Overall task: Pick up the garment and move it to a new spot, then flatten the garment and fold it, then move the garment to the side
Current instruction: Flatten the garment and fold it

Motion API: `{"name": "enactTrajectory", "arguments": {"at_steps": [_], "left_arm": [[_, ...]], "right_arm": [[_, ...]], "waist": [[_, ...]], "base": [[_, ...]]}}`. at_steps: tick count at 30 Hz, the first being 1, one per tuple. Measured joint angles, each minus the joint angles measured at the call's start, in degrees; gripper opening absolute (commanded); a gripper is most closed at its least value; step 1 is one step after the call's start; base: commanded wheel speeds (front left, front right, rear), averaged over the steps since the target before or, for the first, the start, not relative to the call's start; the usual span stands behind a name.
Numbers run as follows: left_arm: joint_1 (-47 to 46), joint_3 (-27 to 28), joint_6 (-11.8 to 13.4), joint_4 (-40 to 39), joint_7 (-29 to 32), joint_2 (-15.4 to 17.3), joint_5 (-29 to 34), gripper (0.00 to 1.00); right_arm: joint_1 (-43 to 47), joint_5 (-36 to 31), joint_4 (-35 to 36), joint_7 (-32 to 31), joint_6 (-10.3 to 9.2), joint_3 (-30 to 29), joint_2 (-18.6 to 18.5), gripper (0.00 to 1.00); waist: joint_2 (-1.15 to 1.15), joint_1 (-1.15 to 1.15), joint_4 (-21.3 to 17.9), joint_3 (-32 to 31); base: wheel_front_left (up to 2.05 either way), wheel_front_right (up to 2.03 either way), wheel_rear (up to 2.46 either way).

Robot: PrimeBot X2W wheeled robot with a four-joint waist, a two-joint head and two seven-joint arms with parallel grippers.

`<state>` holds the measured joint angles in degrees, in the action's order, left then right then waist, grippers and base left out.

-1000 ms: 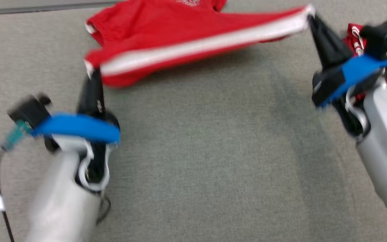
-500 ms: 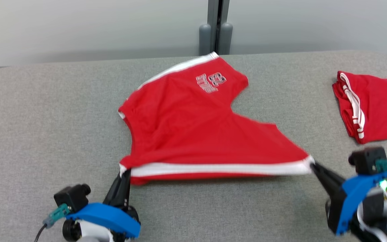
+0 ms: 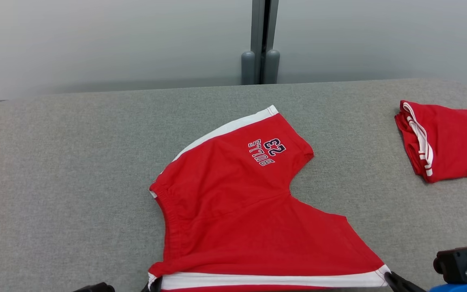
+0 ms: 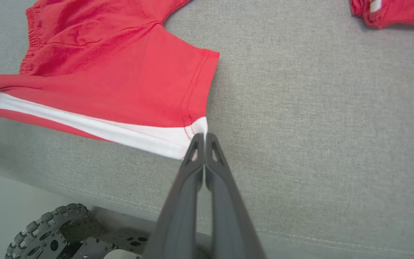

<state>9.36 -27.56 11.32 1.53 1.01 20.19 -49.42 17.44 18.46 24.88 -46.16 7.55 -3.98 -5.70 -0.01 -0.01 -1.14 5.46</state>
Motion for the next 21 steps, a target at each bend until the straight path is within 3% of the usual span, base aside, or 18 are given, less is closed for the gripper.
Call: {"name": "enactTrajectory", "arguments": {"at_steps": [5, 8, 14, 21], "left_arm": [[1.2, -0.6, 1.3, -6.1, 1.9, -0.3, -1.0, 0.0], [-0.5, -0.7, 1.3, -7.0, 2.2, -1.2, -1.3, 0.0], [-7.2, -0.2, 0.5, -5.5, 3.0, -3.3, -2.1, 0.0], [-16.4, 1.1, -1.9, 2.0, 1.4, -7.6, -3.2, 0.0]], "right_arm": [[-0.4, -1.7, 2.0, 2.0, -0.04, -0.7, -0.7, 0.0], [-5.5, -2.3, 0.9, 5.2, -0.04, -0.5, -3.5, 0.0], [-17.6, -1.4, -6.7, 9.3, -0.05, 3.2, -8.4, 0.0], [-32.6, 1.2, -19.6, 14.6, -0.05, 8.2, -12.7, 0.0]], "waist": [[0.01, 0.0, 0.8, 0.2], [0.01, 0.01, 1.2, 0.5], [0.01, 0.01, 2.2, 1.9], [0.02, 0.02, 4.4, 4.2]], "base": [[0.0, 0.0, 0.0], [0.0, 0.0, 0.0], [0.0, 0.0, 0.0], [0.0, 0.0, 0.0]]}}
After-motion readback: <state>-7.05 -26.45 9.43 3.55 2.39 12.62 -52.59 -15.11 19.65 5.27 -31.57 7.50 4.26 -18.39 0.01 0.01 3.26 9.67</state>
